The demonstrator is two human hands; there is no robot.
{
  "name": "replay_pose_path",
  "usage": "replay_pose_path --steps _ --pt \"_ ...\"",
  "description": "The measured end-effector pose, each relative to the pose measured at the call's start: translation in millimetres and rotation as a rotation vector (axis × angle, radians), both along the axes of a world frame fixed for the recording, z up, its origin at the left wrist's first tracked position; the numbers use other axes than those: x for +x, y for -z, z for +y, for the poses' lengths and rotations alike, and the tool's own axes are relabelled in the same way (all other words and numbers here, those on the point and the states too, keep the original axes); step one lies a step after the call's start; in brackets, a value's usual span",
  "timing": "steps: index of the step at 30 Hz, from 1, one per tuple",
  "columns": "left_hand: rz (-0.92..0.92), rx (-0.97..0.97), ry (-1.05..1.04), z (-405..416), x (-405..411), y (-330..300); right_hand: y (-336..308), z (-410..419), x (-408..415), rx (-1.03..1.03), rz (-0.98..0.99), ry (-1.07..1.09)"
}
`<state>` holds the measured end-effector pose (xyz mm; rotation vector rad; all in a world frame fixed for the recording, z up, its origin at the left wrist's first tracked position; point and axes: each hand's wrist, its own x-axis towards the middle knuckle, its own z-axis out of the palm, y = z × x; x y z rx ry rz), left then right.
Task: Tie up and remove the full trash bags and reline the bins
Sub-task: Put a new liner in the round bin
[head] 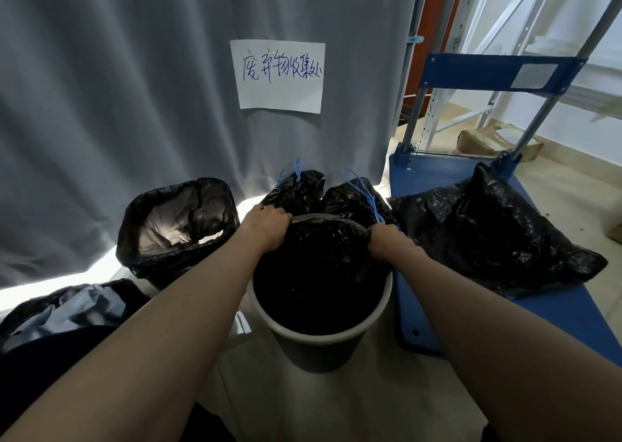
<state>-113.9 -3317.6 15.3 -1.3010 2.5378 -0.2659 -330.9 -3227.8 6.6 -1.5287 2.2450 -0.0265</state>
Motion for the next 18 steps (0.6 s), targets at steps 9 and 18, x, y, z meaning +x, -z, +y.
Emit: replay_pose_path --steps 9,18 --pt "-0.071 0.002 -0.177 6 38 -1 -1 26 -13 0.068 0.073 -0.013" --pt "0.232 0.061 0.126 22 45 -26 -31 44 -16 -0.345 0.164 -0.199"
